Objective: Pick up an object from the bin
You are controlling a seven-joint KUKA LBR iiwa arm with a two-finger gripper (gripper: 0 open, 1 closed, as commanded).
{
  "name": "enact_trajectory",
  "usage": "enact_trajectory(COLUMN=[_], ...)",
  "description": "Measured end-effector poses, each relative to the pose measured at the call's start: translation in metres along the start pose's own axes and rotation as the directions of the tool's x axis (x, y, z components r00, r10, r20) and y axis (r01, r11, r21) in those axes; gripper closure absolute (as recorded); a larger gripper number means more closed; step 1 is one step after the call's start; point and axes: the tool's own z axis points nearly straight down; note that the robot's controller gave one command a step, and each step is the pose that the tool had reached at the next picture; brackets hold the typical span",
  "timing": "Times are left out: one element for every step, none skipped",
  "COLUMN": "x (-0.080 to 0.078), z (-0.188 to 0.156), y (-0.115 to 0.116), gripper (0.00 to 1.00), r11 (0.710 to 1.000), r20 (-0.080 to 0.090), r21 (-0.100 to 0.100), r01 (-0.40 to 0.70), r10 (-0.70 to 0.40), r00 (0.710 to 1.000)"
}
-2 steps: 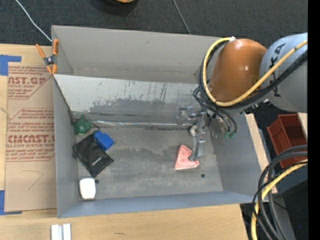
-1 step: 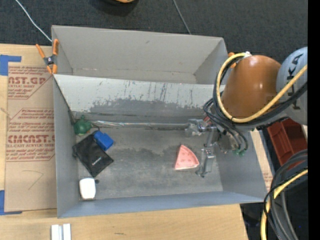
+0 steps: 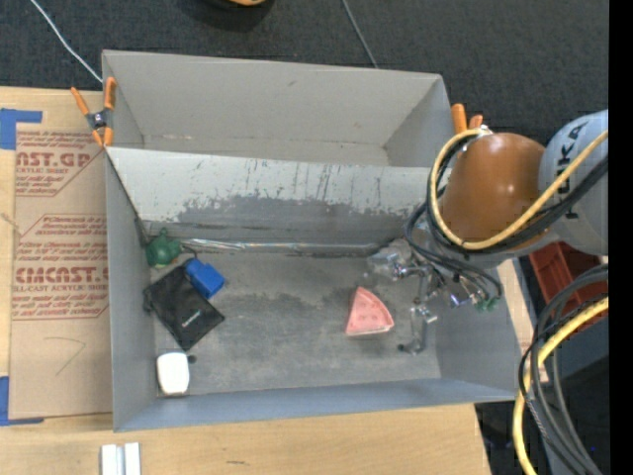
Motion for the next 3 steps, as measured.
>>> enact_trajectory(x=[-0.004, -0.017, -0.048], z=[0.031, 0.052, 0.04], y=[0.054, 0.034, -0.004], gripper=[0.0, 0.0, 0.0], r11=[1.0, 0.997, 0.996], r20=[0.011, 0.002, 0.015], r21=[-0.005, -0.001, -0.004], r01=[-0.029, -0.082, -0.085], r10=[0.029, 0.082, 0.085], r00=[1.0, 0.997, 0.996])
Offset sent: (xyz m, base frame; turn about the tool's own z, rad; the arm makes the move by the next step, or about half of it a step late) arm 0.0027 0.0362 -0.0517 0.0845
